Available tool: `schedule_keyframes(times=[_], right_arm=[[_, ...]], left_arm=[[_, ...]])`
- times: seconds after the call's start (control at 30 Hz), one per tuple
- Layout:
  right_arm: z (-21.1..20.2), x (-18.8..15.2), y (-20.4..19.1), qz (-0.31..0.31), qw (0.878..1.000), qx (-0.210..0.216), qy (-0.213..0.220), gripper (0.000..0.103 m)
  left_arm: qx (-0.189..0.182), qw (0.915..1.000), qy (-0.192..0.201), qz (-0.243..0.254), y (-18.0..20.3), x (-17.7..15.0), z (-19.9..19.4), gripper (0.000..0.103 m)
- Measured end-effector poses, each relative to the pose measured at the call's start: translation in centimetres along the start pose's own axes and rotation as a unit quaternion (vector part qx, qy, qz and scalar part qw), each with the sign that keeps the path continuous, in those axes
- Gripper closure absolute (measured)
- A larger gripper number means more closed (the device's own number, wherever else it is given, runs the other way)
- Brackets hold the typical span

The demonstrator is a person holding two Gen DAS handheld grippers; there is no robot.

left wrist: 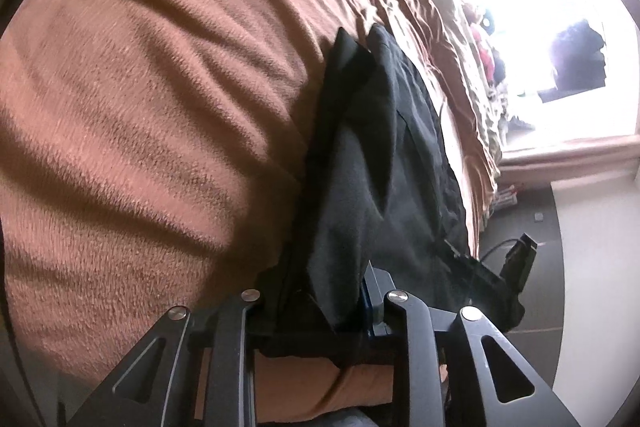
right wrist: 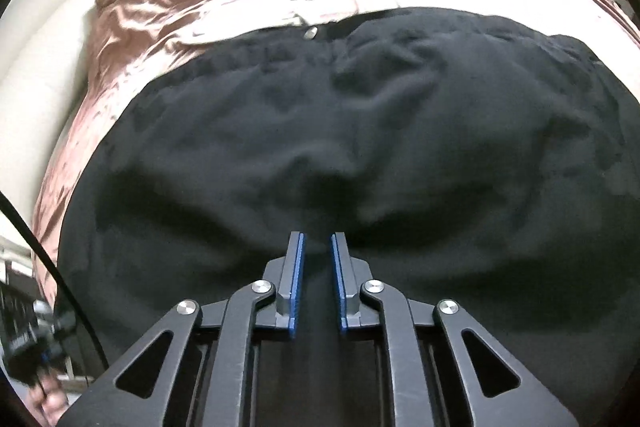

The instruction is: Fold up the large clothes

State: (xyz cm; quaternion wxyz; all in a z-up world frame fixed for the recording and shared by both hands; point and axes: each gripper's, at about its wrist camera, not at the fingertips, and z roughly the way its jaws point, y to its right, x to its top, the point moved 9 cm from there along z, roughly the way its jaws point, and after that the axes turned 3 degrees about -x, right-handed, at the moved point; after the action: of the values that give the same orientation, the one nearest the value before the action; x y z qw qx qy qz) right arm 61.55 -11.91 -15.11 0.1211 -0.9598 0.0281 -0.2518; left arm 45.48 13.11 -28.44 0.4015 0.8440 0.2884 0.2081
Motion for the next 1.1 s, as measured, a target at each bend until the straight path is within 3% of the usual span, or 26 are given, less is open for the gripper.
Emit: schedule_keyframes(times=[0.5, 0.7, 0.77, 0.8, 0.87, 1.1], right_arm=[[4.1, 5.9, 0.1, 0.050, 0.999, 0.009, 0.015, 0.098], [0.7, 4.2, 0.6, 0.048, 0.998, 0.038, 0.028, 0.096], [-1.0, 3.5, 0.5, 0.045, 0.997, 0.046, 0.037, 0.090], [-2.0, 2.9, 0.3, 0.044, 0.997, 0.053, 0.041, 0.081], [-3.6, 2.0, 0.0, 0.039, 0.996, 0.061, 0.055, 0.049], [-7.6, -4.5, -0.2, 0.020, 0.992, 0.102, 0.068, 0.046]], left_arm=[[-0.007, 0.9992, 0.007, -0.038, -0.8, -0.2, -0.1, 0.077], [-0.026, 0.9990, 0.013, -0.034, 0.5, -0.3, -1.0, 0.082], [-0.032, 0.9989, 0.018, -0.029, 1.4, -0.3, -1.3, 0.083], [-0.034, 0.9989, 0.021, -0.025, 1.8, -0.3, -1.5, 0.083], [-0.037, 0.9989, 0.025, -0.013, 2.9, -0.4, -2.0, 0.083], [-0.057, 0.9977, 0.030, 0.023, 6.7, -0.5, -3.2, 0.085]])
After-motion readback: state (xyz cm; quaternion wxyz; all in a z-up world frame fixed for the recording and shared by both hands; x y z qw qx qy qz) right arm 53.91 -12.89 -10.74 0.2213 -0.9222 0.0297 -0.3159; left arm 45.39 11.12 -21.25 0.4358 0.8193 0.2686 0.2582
